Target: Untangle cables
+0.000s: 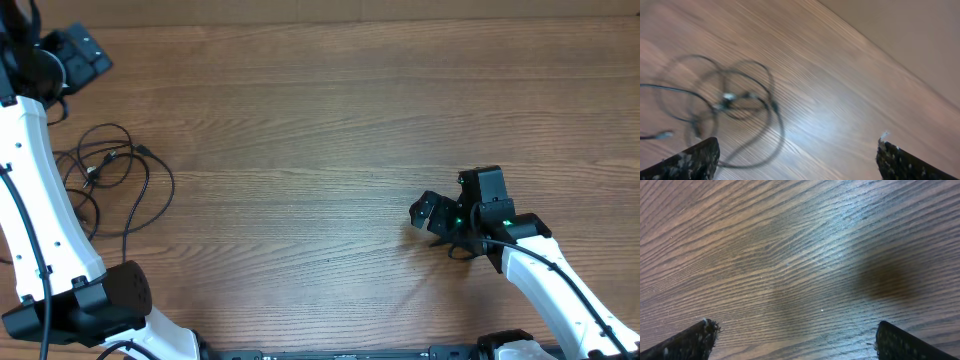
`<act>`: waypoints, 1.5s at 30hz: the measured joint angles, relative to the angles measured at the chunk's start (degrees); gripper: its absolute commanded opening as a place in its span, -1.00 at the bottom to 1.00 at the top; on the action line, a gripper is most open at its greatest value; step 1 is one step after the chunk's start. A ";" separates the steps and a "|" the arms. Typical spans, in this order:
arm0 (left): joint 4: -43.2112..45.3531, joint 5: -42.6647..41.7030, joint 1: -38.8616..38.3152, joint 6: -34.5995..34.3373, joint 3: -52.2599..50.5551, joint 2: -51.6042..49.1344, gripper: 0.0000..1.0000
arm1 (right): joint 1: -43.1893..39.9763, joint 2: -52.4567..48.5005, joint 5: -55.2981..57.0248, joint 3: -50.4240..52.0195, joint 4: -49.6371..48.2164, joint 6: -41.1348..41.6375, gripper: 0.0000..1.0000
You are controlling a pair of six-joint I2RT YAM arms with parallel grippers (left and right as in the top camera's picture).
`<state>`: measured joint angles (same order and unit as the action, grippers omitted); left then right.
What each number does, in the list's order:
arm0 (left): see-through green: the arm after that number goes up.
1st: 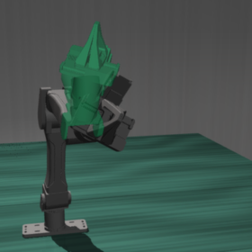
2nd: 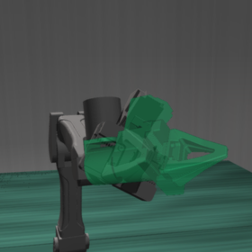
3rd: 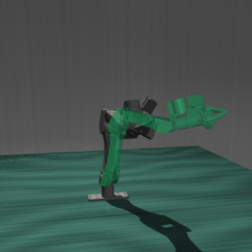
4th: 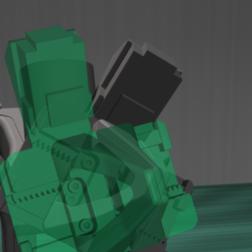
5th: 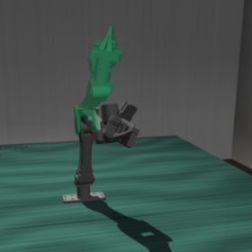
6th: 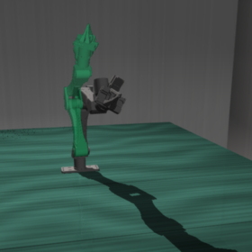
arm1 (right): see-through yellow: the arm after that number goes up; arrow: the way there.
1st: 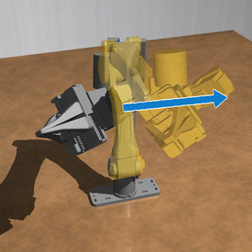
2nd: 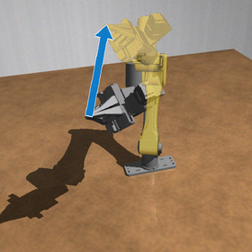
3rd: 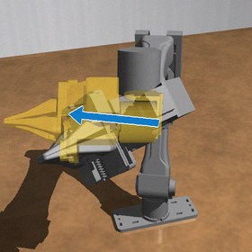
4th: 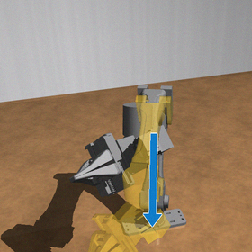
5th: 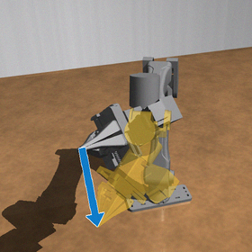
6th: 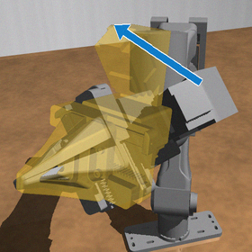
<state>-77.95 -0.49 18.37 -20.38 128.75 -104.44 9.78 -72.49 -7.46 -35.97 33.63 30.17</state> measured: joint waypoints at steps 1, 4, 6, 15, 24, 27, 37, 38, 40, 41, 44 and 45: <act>-0.63 -1.51 -0.46 0.63 0.00 0.00 1.00 | 0.00 0.00 0.00 0.00 0.00 0.00 1.00; -2.32 -5.14 -2.99 3.06 0.00 -0.13 1.00 | 0.00 0.00 -0.09 0.00 -0.09 0.00 1.00; -4.02 -6.75 -5.77 5.42 0.00 -0.68 1.00 | 0.00 0.00 -0.37 0.00 -0.09 -0.52 1.00; -16.41 -4.02 -14.36 9.46 -0.02 -6.32 0.98 | 0.48 0.00 -1.29 -0.61 2.86 -6.54 1.00; -18.67 -0.26 -15.02 8.37 -3.72 -7.85 0.97 | 0.48 -0.15 2.91 -18.75 15.10 -12.83 0.99; -18.60 -0.37 -15.02 8.37 -8.11 -7.85 0.97 | 0.20 -0.15 4.09 -25.59 18.14 -13.90 1.00; -18.43 -1.07 -15.02 8.11 -28.65 -3.56 1.00 | -2.62 -0.11 7.37 -31.76 30.95 -14.86 1.00; -18.01 -1.09 -15.02 8.09 -30.69 -2.29 1.00 | -2.62 -0.11 7.56 -31.76 32.00 -14.86 1.00; -16.70 -1.22 -15.02 7.91 -34.82 0.72 1.00 | -2.62 -0.11 7.85 -31.76 33.77 -14.95 1.00; -16.17 -1.22 -15.02 7.91 -36.28 1.95 1.00 | -2.62 -0.11 7.89 -31.76 34.60 -15.04 1.00; -13.55 -1.40 -15.02 7.91 -41.97 7.58 0.99 | -2.62 -0.09 7.98 -31.76 36.74 -15.06 1.00; -12.44 -1.40 -15.02 7.93 -43.50 9.46 0.99 | -2.62 0.00 8.04 -31.76 37.00 -15.04 1.00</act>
<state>-90.39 -1.89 3.36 -12.45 85.25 -94.98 7.16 -72.49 0.58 -67.72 70.63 15.14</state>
